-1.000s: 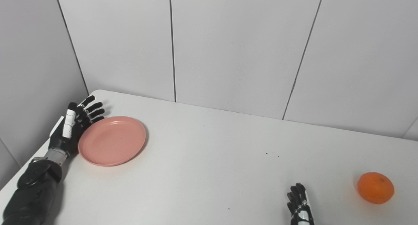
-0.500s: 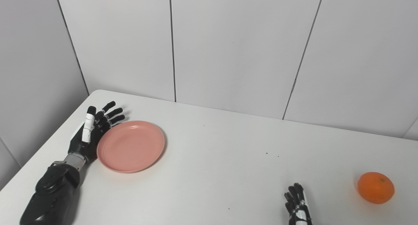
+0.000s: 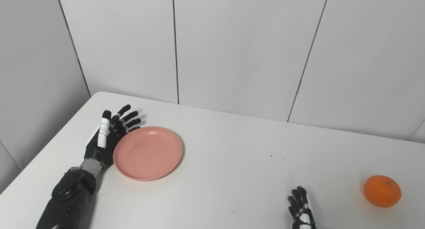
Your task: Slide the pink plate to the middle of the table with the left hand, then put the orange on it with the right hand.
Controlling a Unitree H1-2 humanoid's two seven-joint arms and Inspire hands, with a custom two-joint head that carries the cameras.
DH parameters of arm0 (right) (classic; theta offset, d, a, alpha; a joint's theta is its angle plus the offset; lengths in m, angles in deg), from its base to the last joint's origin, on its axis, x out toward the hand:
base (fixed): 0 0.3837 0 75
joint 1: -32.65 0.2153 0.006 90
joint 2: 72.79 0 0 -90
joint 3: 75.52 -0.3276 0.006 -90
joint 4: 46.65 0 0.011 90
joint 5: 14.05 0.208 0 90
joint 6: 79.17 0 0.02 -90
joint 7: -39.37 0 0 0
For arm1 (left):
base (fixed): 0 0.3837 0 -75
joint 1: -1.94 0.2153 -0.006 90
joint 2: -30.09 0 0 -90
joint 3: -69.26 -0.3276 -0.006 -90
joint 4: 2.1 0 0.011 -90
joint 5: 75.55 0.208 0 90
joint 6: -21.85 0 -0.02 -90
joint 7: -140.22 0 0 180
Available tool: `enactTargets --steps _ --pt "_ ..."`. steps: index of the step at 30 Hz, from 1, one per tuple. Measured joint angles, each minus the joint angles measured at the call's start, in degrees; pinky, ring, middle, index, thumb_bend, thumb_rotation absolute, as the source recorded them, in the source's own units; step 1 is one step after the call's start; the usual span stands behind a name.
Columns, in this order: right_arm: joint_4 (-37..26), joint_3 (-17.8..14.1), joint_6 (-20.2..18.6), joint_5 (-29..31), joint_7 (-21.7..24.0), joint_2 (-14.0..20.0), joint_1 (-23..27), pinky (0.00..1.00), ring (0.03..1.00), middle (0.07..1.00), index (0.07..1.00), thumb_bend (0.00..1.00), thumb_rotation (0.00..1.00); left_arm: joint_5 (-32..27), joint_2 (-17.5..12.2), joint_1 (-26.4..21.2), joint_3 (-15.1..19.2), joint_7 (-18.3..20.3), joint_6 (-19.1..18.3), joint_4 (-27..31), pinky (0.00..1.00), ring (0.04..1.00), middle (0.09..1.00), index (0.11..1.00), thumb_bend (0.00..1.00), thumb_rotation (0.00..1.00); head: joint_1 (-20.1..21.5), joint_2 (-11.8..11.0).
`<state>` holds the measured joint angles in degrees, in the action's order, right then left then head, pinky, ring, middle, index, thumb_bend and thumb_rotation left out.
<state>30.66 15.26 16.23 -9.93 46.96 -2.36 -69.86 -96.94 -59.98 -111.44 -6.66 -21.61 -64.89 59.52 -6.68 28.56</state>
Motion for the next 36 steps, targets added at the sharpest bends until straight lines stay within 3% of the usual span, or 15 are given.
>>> enactTargets --steps 27,36 --pt "-0.23 0.78 -0.77 -0.22 -0.01 -0.15 -0.17 1.0 0.943 0.955 0.965 0.78 1.0 -4.12 7.22 0.33 0.96 -3.55 -3.79 3.92 0.76 0.834 0.856 0.939 0.99 0.95 0.35 0.7" --pt "-0.41 1.08 -1.46 -0.23 -0.03 -0.24 -0.25 1.0 0.939 0.954 0.963 0.78 1.0 -6.86 10.0 -0.16 1.99 -5.01 -4.81 4.27 0.76 0.827 0.846 0.916 0.97 0.96 0.53 1.05"
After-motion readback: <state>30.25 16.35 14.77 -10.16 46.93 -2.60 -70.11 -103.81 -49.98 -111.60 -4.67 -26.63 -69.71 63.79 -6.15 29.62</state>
